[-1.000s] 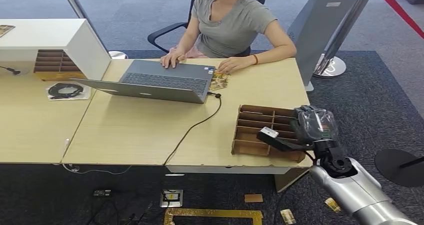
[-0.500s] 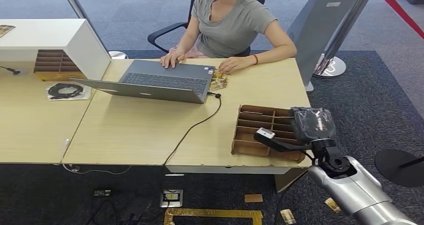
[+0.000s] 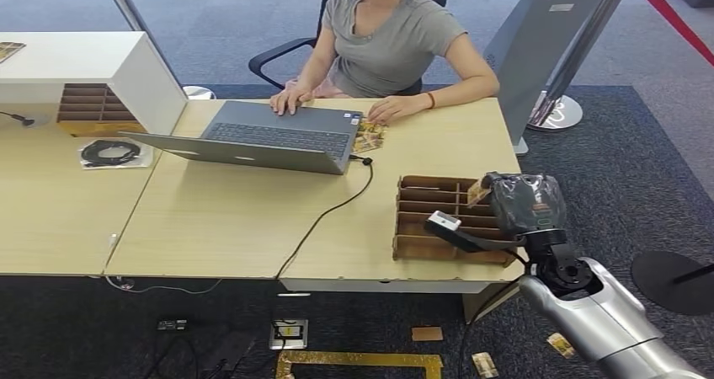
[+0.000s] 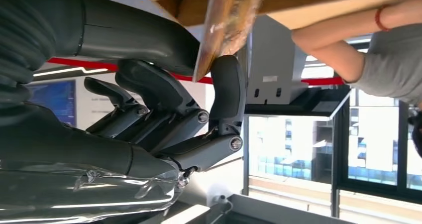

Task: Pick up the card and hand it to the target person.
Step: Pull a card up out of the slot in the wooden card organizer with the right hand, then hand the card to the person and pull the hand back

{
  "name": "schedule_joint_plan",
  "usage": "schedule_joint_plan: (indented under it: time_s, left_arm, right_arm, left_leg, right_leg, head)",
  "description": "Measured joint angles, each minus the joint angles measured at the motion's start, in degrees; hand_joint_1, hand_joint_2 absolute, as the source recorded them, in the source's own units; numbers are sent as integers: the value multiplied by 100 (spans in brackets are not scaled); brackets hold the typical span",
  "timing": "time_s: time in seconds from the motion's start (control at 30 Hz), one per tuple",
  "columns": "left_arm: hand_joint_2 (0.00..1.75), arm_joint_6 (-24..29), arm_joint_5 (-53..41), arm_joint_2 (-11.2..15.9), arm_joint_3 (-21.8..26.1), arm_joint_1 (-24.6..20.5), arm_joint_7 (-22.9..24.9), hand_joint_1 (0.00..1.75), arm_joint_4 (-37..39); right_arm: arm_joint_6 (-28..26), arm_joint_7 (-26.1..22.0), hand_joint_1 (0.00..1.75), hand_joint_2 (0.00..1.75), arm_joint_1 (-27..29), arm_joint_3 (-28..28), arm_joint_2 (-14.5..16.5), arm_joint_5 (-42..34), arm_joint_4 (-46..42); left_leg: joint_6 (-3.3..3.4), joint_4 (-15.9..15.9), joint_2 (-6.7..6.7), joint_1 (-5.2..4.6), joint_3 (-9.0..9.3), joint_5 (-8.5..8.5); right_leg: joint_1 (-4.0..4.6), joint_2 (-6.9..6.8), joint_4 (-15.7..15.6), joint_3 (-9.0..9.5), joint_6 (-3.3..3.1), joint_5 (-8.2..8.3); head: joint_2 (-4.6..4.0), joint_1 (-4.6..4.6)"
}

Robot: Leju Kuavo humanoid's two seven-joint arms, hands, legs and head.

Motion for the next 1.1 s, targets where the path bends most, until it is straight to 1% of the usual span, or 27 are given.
schedule_joint_plan:
  time_s: [0.1, 0.17, 0.3, 0.37, 0.5, 0.67, 0.77, 0.9, 1.0, 1.1]
  left_arm:
    - [175, 2, 14, 0, 20, 14, -11, 0, -4]
    - [175, -3, 26, 5, 39, 25, -37, 0, -7]
    - [175, -34, 20, 11, 42, 24, -79, 0, -21]
    - [175, -48, -3, -1, 21, 4, -78, 0, -17]
    - [175, -115, -75, -21, -47, -58, -37, 0, -10]
    - [175, -169, -152, -46, -122, -120, 19, 0, -3]
    - [175, -217, -202, -64, -175, -168, 40, 0, 0]
    - [175, -279, -247, -88, -226, -211, 78, 0, 14]
    - [175, -283, -245, -102, -228, -216, 83, 0, 21]
    - [175, -255, -231, -118, -217, -197, 74, 0, 25]
  right_arm:
    - [-10, 79, 170, 175, 62, -131, -15, -164, -250]
    - [-30, 62, 169, 175, 31, -170, 8, -374, -249]
    - [-51, -82, 171, 175, -195, -140, 109, -743, 44]
    - [-75, -146, 173, 175, -392, -123, 177, -862, 336]
    - [-116, -431, 175, 175, -1102, 48, 412, -1143, 1356]
    - [-96, -642, 175, 175, -1942, 345, 715, -1293, 2394]
    - [-122, -714, 175, 175, -2484, 492, 952, -1312, 3221]
    - [-165, -874, 175, 175, -3175, 691, 1284, -1453, 4326]
    - [-211, -970, 175, 175, -3591, 778, 1549, -1591, 5048]
    - [-363, -1122, 175, 175, -3853, 720, 1815, -1926, 5588]
  left_leg:
    - [0, 0, 1, 0, 2, -1]
    - [-1, 1, 2, 0, 3, -1]
    - [0, -6, 17, 0, 5, 3]
    - [-1, -4, 19, 1, 5, 4]
    - [-1, -6, 34, 0, 7, 4]
    - [-2, -12, 49, 0, 14, 4]
    - [-3, -10, 64, 0, 12, 4]
    - [-3, -14, 56, 0, 13, 6]
    - [-5, -13, 56, 1, 14, 6]
    - [-6, -13, 55, 0, 16, 5]
  right_leg:
    - [0, -1, -1, 2, 0, -1]
    - [0, 2, 0, 1, -1, -1]
    - [0, 14, -5, 0, 0, 8]
    - [1, 21, -4, -1, -1, 10]
    - [0, 35, -4, -4, -2, 15]
    - [1, 46, -8, 0, -2, 19]
    - [0, 64, -2, -6, -4, 25]
    - [1, 50, -5, -1, -2, 22]
    - [1, 52, -4, -1, -3, 21]
    - [1, 52, -2, 1, -3, 19]
  head:
    - [0, 0]
    - [0, 0]
    - [0, 0]
    - [0, 0]
    - [0, 0]
    - [0, 0]
    - [0, 0]
    - [0, 0]
    - [0, 0]
    - [0, 0]
